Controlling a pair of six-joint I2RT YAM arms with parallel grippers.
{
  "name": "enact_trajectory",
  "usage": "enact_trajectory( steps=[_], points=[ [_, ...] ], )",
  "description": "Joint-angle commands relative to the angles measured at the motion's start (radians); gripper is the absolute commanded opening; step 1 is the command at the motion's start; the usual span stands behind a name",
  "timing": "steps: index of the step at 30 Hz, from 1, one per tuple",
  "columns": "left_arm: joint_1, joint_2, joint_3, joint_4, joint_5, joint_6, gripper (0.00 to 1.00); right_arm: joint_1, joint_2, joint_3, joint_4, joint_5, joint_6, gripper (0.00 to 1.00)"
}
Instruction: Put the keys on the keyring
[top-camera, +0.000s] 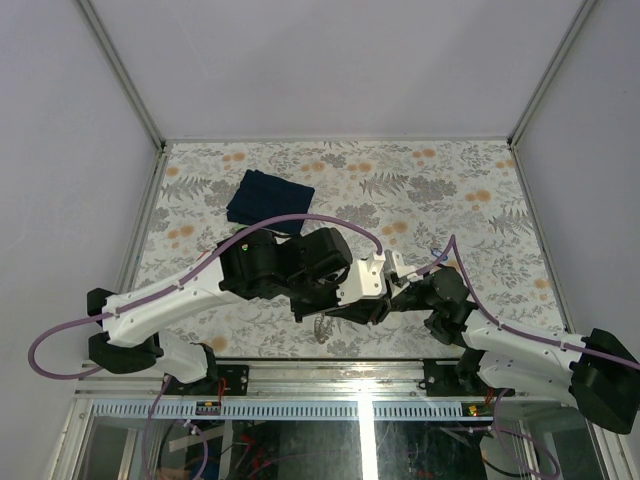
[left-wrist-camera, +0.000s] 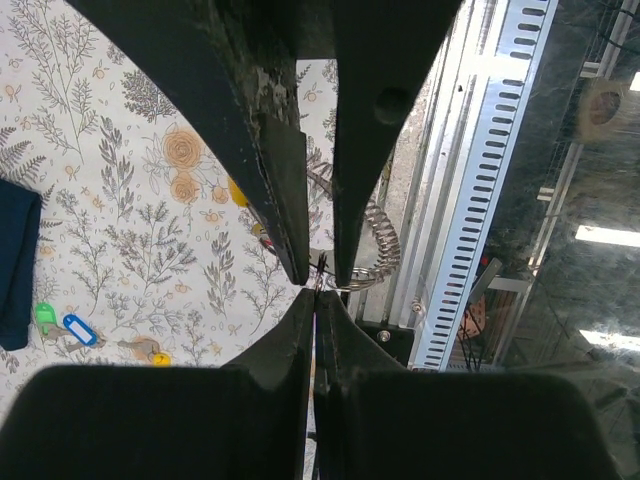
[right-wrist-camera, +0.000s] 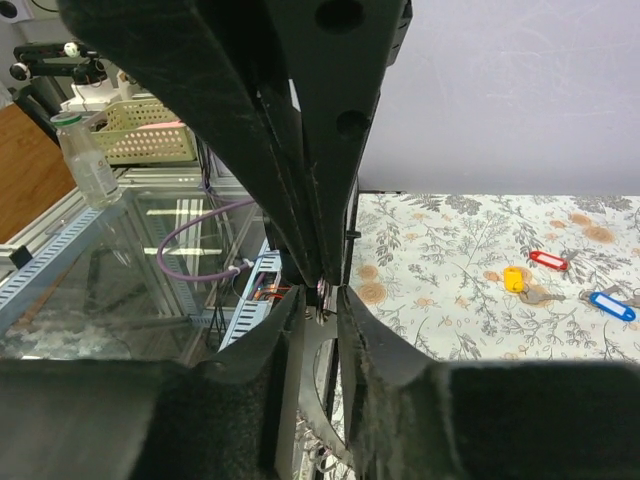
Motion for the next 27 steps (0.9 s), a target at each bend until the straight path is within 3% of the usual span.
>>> enact_trajectory(
  steps=[1, 5, 7, 13, 18, 27],
  points=[
    [-0.007, 0.002, 0.037, 0.022, 0.016, 0.018, 0.00, 0.012, 0.006, 0.047, 0.066, 0.028, -0.018, 0.20],
    [-0.007, 0.003, 0.042, 0.022, 0.012, 0.019, 0.00, 0.012, 0.001, 0.048, 0.060, 0.030, -0.018, 0.02],
    [-0.009, -0.004, 0.050, 0.025, 0.007, 0.015, 0.00, 0.012, -0.014, 0.044, 0.052, 0.037, -0.023, 0.00],
    [-0.009, -0.116, 0.010, 0.182, -0.002, -0.017, 0.23, 0.012, -0.144, 0.062, -0.067, 0.097, -0.088, 0.00],
    [-0.009, -0.292, -0.157, 0.482, 0.005, -0.063, 0.26, 0.012, -0.211, 0.092, -0.046, 0.134, -0.063, 0.00],
    [-0.010, -0.623, -0.560, 1.151, 0.056, -0.136, 0.28, 0.012, -0.200, 0.115, 0.245, 0.208, 0.089, 0.00]
  ],
)
